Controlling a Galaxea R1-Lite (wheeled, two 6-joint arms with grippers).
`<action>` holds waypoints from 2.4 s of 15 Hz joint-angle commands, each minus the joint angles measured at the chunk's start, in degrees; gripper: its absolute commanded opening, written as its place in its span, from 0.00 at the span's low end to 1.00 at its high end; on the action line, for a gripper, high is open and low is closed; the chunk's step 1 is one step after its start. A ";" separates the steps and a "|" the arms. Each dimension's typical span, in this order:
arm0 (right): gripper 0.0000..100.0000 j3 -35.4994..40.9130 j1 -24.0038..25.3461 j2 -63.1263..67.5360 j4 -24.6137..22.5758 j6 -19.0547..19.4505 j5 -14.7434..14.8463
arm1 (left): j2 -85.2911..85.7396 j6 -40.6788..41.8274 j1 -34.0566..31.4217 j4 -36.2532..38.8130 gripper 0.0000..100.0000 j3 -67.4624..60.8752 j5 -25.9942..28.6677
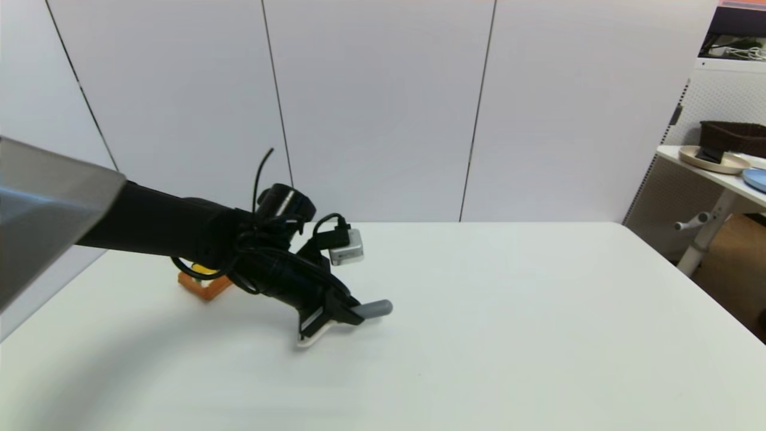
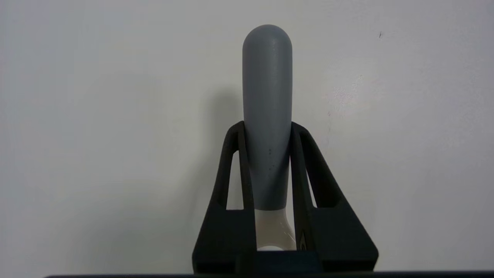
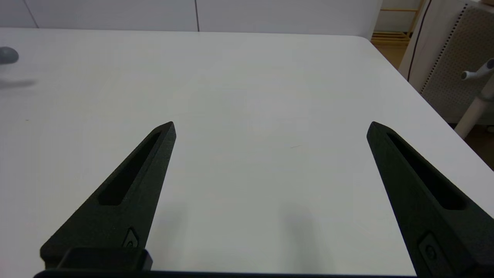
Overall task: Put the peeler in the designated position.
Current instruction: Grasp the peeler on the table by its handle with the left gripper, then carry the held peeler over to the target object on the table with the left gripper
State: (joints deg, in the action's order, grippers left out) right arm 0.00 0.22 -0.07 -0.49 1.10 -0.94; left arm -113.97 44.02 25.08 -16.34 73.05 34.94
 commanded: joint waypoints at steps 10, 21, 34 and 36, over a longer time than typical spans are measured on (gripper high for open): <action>1.00 0.00 0.04 -0.01 -0.04 0.05 -0.03 | -3.01 21.90 -32.63 -7.31 0.00 24.78 -5.58; 1.00 0.00 0.04 -0.01 -0.04 0.05 -0.03 | -22.17 42.99 -35.89 -12.93 0.00 39.54 7.86; 1.00 0.00 0.04 -0.01 -0.04 0.05 -0.03 | -25.34 43.78 -35.54 -13.81 1.00 39.72 8.04; 1.00 0.00 0.04 -0.01 0.05 0.05 -0.03 | -25.34 43.78 -35.54 -13.90 1.00 39.72 8.04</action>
State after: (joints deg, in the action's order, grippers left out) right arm 0.00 0.24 -0.07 -0.49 1.10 -0.94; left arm -139.36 87.35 -10.44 -30.07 112.79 42.78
